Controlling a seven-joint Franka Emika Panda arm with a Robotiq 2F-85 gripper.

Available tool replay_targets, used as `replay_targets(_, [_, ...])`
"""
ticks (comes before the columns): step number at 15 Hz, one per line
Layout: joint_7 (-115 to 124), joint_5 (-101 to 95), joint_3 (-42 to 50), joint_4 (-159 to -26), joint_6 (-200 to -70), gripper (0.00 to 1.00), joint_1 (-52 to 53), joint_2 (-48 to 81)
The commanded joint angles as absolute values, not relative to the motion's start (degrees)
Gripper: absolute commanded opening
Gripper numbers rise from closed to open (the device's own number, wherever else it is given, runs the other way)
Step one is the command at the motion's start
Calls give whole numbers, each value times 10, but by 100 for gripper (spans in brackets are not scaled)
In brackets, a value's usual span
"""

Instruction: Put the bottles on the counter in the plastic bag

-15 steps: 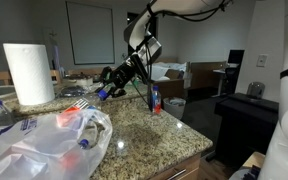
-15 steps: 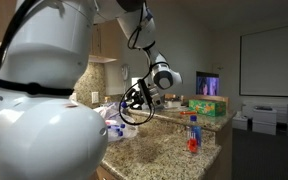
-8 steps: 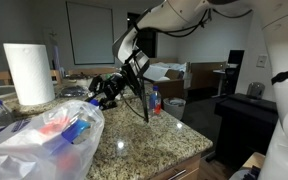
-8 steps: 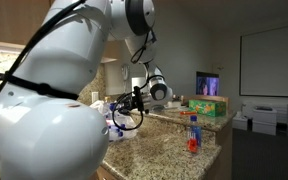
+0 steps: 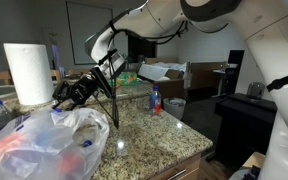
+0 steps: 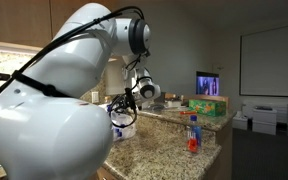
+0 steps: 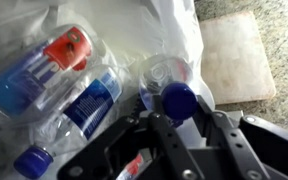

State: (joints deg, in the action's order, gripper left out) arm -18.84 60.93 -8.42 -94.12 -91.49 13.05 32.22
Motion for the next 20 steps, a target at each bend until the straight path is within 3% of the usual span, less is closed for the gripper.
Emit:
replay_targets(1, [-141, 574, -83, -916, -986, 8, 154, 324])
replay_targets(2, [-133, 556, -83, -913, -1004, 8, 161, 323])
replay_targets(3, [-124, 536, -84, -910, -1016, 58, 165, 323])
replay_targets(5, [-113, 510, -90, -908, -1027, 65, 165, 321])
replay_targets(10, [-124, 486, -94, -925, -1053, 97, 151, 295])
replay_targets(20, [-103, 223, -71, -1058, -1048, 100, 121, 89])
